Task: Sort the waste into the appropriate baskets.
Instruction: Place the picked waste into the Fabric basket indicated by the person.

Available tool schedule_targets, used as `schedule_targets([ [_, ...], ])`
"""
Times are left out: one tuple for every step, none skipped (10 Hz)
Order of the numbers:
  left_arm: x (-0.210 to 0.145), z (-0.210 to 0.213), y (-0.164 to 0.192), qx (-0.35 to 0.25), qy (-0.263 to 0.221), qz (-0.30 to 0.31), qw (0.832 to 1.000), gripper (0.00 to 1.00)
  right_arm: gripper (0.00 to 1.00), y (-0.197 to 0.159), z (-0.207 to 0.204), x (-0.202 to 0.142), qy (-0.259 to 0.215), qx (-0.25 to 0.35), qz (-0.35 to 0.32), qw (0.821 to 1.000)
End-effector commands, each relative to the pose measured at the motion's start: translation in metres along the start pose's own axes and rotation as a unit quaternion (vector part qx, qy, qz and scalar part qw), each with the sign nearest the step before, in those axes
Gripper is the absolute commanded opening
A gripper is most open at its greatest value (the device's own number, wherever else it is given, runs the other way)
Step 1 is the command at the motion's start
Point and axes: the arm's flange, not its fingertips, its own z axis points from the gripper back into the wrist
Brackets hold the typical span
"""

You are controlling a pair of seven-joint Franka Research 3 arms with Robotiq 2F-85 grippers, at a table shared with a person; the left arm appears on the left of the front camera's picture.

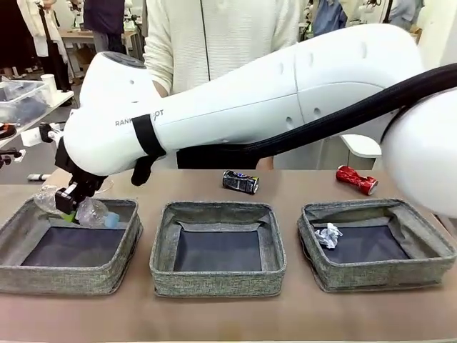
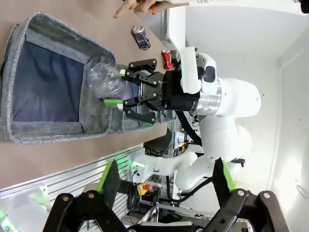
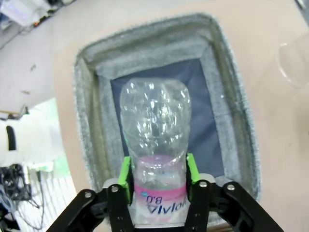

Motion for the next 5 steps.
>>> schedule_targets([
  [0.0032,0.0034,0.0003,-0.009,0.002,-0.011,1.0,1.0,1.0,0.0004,0.0021,0.0001,0.003,-0.004,0.008,1.0],
  [0.0029,0.0027,0.0009,-0.011,0.002,-0.011,1.0,1.0,1.0,0.0002,0.0023,-0.0004,0.002,-0.002,0.007,1.0],
  [0.003,0.0015,0.0017,-0.011,0.002,-0.012,1.0,1.0,1.0,-0.0002,0.0026,-0.0012,0.002,-0.001,0.004,1.0],
  [0.003,0.001,0.0024,-0.013,0.004,-0.012,1.0,1.0,1.0,-0.0004,0.0032,-0.0021,0.003,-0.005,0.002,1.0],
  [0.0035,0.0004,0.0028,-0.012,0.006,-0.011,1.0,1.0,1.0,-0.0016,0.0057,-0.0042,-0.001,-0.006,-0.003,1.0],
])
